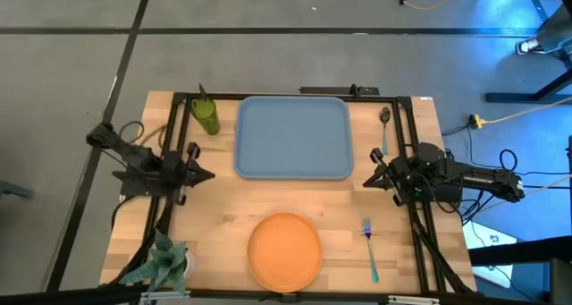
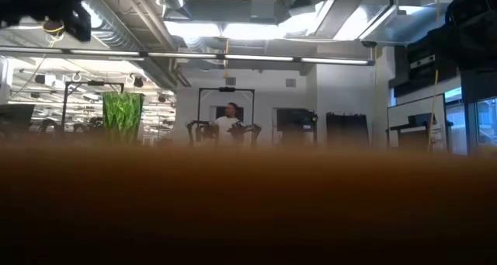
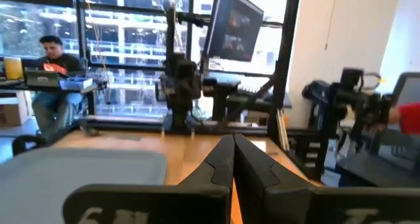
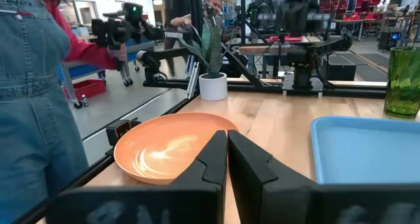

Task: Pick and place plate/cup/fork/spoon on tray
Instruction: Put the green glass on the blue tray

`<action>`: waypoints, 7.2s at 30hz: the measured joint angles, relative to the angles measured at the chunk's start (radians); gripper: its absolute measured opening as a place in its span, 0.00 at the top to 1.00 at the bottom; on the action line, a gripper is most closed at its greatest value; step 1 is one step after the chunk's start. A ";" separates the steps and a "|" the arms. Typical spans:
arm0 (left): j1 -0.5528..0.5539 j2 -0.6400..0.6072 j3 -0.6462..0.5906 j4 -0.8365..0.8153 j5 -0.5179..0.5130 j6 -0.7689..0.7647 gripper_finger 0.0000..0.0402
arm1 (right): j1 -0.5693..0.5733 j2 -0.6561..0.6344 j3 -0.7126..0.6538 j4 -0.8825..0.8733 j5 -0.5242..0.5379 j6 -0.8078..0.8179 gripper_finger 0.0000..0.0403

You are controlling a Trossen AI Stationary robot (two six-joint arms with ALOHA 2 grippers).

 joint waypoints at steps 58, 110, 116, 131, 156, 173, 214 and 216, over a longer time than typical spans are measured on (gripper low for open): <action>0.380 0.875 1.099 -1.251 -0.011 -0.954 0.90 | 0.000 0.507 0.807 -0.888 0.219 0.077 0.95; 1.080 1.380 1.099 -1.284 0.011 -0.703 0.80 | 0.000 0.533 0.807 -0.887 0.200 0.131 0.95; 1.103 1.384 1.099 -1.315 0.000 -0.705 0.80 | 0.000 0.533 0.807 -0.887 0.200 0.131 0.95; 1.128 1.384 1.099 -1.310 0.061 -0.706 0.80 | 0.000 0.533 0.807 -0.887 0.200 0.134 0.95; 1.186 1.384 1.098 -1.291 0.119 -0.646 0.80 | 0.000 0.532 0.807 -0.888 0.171 0.135 0.95; 1.184 1.441 1.097 -1.273 0.146 -0.646 0.80 | 0.000 0.532 0.807 -0.888 0.146 0.134 0.95; 1.024 1.706 1.675 -1.379 0.208 -0.152 0.99 | 0.000 0.532 0.807 -0.888 0.149 0.127 0.95; 1.025 1.758 1.714 -1.387 0.207 -0.147 0.99 | 0.000 0.533 0.807 -0.888 0.149 0.127 0.95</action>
